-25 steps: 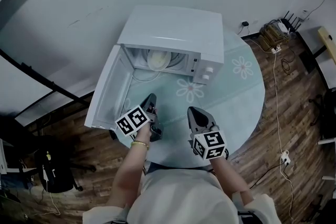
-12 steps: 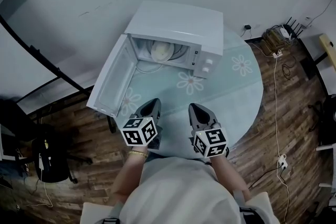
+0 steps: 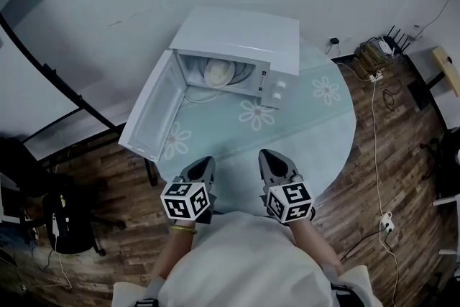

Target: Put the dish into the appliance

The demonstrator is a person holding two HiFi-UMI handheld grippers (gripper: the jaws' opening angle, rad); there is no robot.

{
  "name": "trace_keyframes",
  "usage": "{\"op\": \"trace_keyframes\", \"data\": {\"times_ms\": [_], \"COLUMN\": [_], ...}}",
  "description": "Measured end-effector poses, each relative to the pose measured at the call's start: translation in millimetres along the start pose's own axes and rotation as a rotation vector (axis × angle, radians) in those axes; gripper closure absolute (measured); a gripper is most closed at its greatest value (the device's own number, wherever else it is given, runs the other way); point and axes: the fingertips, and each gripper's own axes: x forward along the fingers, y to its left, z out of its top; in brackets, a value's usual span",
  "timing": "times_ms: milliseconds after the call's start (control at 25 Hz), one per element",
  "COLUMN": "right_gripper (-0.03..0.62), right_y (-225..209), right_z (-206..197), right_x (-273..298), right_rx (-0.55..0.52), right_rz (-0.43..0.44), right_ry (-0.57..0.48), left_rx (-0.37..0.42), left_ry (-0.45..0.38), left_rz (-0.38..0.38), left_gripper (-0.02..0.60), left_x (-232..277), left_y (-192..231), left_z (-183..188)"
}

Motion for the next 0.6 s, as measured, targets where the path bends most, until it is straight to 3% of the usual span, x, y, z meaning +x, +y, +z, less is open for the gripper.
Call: {"op": "trace_keyframes", "data": {"times_ms": [600], "right_gripper": [0.589], "right_y": [2], "right_z": [-1], "right_x": [5], "right_rx": [-0.014], "right_rz": [-0.032], "right_ry": [0.002], "left_rx": [0.002], "left_ry": [0.006], "left_rz": [-0.031], "left_gripper": [0.572], "left_x": [8], "left_y": [6], "left_z": [7]}}
